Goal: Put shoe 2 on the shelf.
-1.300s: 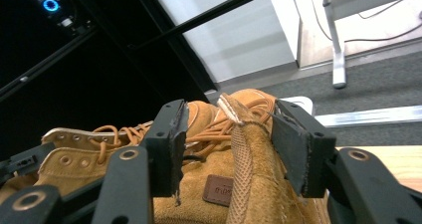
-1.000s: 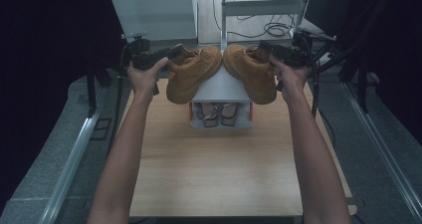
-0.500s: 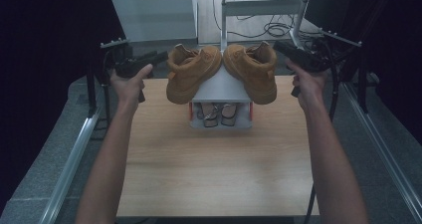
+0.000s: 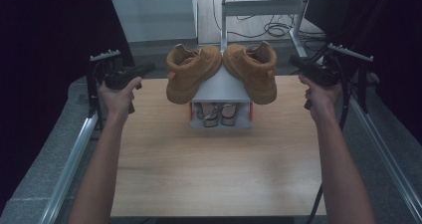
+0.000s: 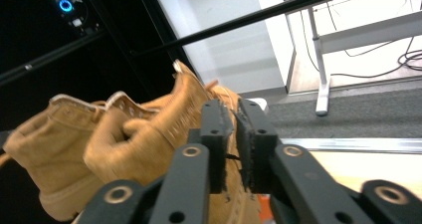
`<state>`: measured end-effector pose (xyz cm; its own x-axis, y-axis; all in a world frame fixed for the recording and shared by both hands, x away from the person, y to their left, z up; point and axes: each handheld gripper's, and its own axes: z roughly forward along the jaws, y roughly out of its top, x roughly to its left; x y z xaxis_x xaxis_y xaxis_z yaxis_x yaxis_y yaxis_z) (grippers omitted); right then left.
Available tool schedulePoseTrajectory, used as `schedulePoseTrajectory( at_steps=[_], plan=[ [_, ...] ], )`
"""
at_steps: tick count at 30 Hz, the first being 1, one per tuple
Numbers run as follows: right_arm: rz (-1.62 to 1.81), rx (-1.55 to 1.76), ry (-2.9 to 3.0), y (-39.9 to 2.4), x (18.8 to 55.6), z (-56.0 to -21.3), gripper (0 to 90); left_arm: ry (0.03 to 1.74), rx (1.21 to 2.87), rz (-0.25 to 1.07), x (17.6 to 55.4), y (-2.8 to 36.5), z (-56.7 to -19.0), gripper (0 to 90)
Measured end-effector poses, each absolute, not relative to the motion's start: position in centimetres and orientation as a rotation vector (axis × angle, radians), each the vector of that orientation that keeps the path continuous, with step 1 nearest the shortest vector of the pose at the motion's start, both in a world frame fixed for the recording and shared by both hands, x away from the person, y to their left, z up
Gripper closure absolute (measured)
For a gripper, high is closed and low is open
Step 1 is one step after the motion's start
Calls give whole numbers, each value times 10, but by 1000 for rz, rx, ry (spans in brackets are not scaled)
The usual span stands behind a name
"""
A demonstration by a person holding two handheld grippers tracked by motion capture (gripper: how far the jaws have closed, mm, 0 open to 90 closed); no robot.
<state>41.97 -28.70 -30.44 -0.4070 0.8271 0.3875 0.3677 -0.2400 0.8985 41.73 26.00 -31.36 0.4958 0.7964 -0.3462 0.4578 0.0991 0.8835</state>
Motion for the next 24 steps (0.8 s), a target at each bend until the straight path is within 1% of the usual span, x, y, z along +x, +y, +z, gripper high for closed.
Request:
schedulePoseTrajectory(
  at_steps=[2,6,17,24],
  plan=[
    [1669,1433,1663,-288,418,-308,870,1138,1554,359,416,260,-318,822],
    [1618,1426,1701,-285,418,-318,889,1145,1585,353,416,259,-328,886],
    [1513,1436,1782,-270,425,-347,889,1169,1635,311,423,251,-351,892],
    [1458,1410,1811,-263,426,-351,890,1174,1655,300,426,245,-357,892]
  ],
)
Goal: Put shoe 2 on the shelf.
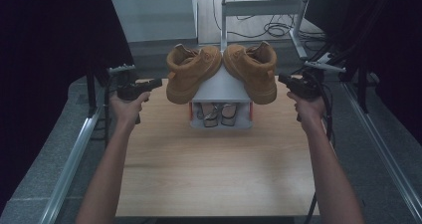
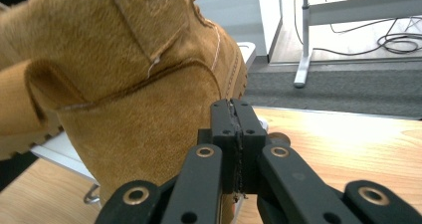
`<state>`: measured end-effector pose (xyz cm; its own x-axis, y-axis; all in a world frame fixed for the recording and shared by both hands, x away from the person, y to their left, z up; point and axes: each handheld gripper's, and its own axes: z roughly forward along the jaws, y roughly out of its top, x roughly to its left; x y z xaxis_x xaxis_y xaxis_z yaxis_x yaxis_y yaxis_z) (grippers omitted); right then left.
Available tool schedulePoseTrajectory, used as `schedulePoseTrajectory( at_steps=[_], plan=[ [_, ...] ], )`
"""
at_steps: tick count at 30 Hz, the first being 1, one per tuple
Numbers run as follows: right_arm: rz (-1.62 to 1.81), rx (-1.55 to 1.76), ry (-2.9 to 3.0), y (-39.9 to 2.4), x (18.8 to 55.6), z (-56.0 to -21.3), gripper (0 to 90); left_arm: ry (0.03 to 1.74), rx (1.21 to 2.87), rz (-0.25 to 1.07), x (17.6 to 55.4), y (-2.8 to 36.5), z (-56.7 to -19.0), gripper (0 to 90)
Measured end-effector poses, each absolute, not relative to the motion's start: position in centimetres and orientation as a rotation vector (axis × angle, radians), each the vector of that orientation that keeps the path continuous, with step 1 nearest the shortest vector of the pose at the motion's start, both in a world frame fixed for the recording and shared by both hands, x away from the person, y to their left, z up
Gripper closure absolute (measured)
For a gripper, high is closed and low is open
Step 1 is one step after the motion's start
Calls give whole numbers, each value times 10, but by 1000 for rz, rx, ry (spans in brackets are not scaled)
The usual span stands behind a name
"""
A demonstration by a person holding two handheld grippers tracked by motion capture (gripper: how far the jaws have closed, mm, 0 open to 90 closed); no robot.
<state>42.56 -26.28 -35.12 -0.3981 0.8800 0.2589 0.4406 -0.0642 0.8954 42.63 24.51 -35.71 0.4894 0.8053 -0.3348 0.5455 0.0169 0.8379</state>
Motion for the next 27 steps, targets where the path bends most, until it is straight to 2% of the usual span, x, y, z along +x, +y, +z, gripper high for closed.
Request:
schedulePoseTrajectory(
  at_steps=[27],
  plan=[
    [1390,1341,1831,-228,422,-353,892,1136,1670,290,426,207,-354,892]
  ],
)
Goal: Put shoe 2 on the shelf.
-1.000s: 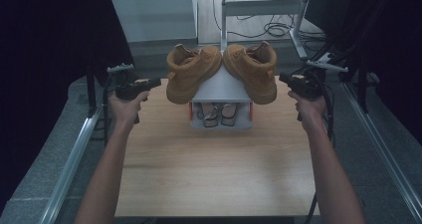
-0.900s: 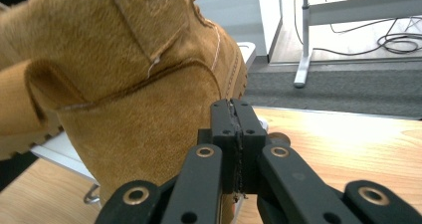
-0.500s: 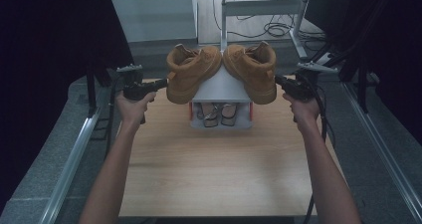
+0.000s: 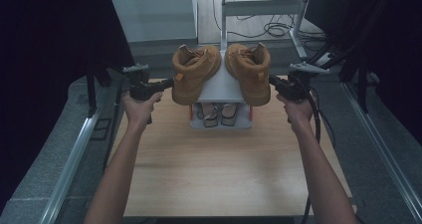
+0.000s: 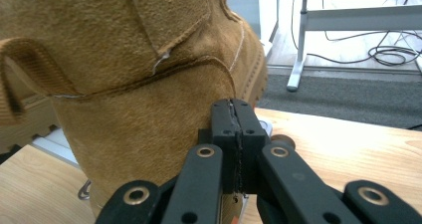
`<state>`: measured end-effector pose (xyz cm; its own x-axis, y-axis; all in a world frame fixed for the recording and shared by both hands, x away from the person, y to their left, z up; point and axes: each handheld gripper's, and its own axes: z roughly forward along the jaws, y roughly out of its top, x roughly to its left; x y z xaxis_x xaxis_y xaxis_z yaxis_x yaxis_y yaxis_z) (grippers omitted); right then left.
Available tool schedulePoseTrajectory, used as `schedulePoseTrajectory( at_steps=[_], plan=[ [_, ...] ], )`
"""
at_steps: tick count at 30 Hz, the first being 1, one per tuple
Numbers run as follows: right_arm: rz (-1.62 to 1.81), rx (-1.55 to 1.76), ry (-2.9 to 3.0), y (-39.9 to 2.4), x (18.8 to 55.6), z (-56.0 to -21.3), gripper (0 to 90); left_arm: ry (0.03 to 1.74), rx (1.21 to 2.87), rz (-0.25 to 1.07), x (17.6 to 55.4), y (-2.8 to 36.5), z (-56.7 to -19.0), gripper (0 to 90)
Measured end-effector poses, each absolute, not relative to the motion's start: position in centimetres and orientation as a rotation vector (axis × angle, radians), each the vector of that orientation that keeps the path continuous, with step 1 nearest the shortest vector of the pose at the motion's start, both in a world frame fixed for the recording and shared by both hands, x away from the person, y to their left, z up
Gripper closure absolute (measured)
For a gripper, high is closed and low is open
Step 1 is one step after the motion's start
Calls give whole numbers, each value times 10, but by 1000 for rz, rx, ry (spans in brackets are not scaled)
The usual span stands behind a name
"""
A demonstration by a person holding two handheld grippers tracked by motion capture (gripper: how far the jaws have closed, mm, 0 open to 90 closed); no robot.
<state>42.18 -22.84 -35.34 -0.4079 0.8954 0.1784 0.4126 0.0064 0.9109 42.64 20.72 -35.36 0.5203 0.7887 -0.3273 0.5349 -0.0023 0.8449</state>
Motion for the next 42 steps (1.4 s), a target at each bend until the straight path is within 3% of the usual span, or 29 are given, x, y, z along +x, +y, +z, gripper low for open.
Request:
schedulePoseTrajectory(
  at_steps=[42],
  plan=[
    [1452,1342,1882,-180,453,-368,894,1142,1624,201,445,171,-364,895]
  ],
)
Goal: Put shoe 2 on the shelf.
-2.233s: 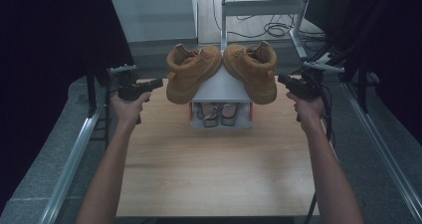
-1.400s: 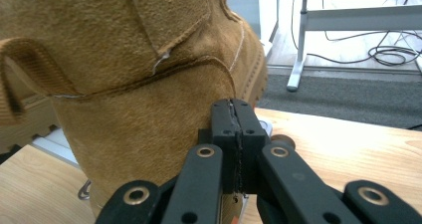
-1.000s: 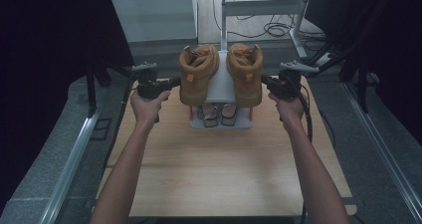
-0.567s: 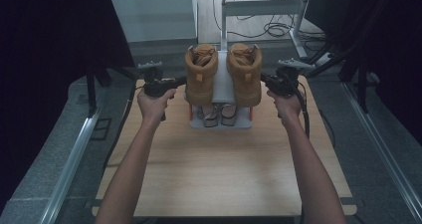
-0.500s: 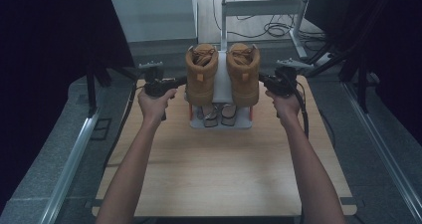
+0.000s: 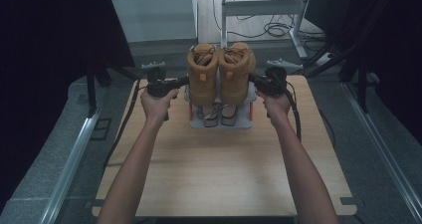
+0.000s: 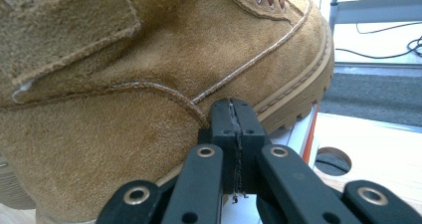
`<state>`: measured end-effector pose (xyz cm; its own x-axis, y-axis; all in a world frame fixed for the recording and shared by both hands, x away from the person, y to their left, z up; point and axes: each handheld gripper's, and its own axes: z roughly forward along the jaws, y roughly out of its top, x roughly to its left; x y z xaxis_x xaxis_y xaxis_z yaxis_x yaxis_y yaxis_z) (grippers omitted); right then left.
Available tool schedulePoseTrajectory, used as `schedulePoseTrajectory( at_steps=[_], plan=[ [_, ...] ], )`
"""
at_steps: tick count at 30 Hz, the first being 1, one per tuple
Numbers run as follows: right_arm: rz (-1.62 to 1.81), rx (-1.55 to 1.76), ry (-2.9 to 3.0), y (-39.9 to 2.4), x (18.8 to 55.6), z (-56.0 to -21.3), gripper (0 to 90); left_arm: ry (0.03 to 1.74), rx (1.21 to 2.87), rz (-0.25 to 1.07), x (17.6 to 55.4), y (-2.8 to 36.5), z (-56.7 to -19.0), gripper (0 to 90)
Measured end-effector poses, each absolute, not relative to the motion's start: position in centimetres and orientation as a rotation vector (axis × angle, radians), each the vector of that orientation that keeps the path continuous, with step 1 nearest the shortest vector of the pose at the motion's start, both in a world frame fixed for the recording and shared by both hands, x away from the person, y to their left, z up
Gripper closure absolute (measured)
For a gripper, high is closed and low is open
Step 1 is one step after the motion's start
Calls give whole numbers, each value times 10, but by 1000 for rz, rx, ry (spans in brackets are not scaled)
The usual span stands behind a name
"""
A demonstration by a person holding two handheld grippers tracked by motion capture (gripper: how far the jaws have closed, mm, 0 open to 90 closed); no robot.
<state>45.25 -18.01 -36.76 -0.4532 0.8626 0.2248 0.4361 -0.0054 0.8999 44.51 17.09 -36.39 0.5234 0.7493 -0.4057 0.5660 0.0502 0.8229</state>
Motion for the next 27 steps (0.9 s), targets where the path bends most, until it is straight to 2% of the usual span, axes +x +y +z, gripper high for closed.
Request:
schedulePoseTrajectory(
  at_steps=[10,27],
  plan=[
    [1435,1336,1884,-175,452,-368,895,1139,1621,199,445,168,-365,896],
    [1498,1362,1869,-189,449,-369,869,1122,1644,252,438,171,-364,883]
  ],
)
